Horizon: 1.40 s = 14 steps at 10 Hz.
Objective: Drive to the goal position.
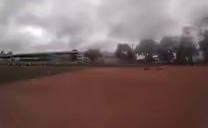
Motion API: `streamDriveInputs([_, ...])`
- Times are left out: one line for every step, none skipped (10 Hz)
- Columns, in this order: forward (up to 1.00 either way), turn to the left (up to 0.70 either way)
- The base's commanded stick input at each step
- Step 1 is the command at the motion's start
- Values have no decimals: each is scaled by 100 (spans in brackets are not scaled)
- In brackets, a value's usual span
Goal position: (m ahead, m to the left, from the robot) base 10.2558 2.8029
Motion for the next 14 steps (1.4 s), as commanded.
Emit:
streamDriveInputs([70, 0])
streamDriveInputs([70, 0])
streamDriveInputs([70, 0])
streamDriveInputs([70, 0])
streamDriveInputs([70, 0])
streamDriveInputs([70, 0])
streamDriveInputs([70, 0])
streamDriveInputs([70, 0])
streamDriveInputs([70, 0])
streamDriveInputs([70, 0])
streamDriveInputs([70, 0])
streamDriveInputs([70, 0])
streamDriveInputs([70, 0])
streamDriveInputs([70, 0])
